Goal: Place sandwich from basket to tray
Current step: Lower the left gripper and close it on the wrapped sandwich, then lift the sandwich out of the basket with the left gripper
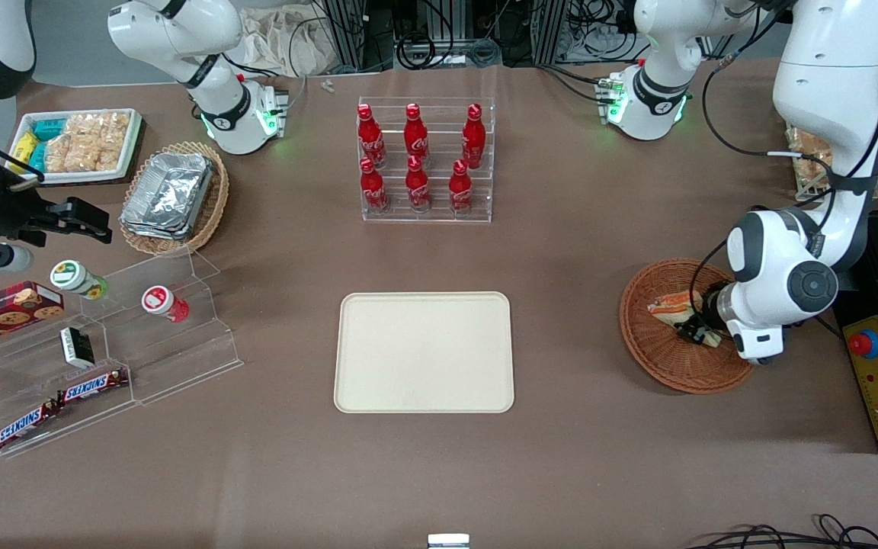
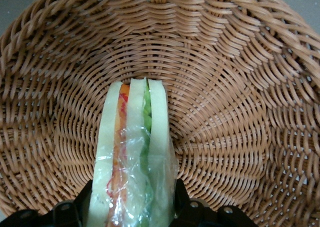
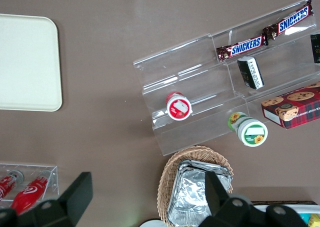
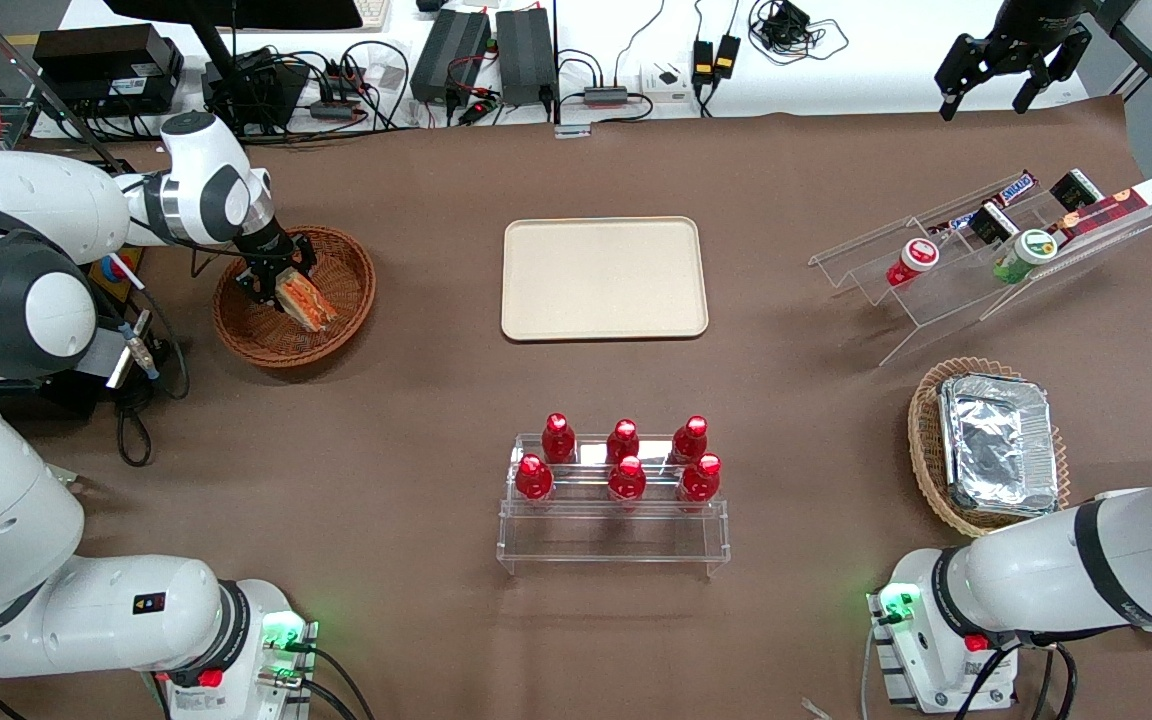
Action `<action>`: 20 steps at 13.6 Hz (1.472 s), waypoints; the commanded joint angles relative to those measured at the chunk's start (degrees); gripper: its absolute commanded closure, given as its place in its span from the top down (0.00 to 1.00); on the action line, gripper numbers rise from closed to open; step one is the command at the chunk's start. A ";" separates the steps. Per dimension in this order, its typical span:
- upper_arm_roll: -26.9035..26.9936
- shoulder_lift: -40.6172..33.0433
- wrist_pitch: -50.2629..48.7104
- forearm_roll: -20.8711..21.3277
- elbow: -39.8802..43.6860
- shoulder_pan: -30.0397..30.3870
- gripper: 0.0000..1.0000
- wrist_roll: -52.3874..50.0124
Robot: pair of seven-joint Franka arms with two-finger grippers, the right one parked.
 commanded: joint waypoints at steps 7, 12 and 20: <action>-0.29 -4.68 -5.26 1.16 1.52 -0.34 0.36 -1.16; -2.48 -8.29 -12.81 0.98 7.05 -0.86 0.35 -0.28; -16.09 -8.30 -21.26 0.98 17.43 -0.86 0.34 -0.19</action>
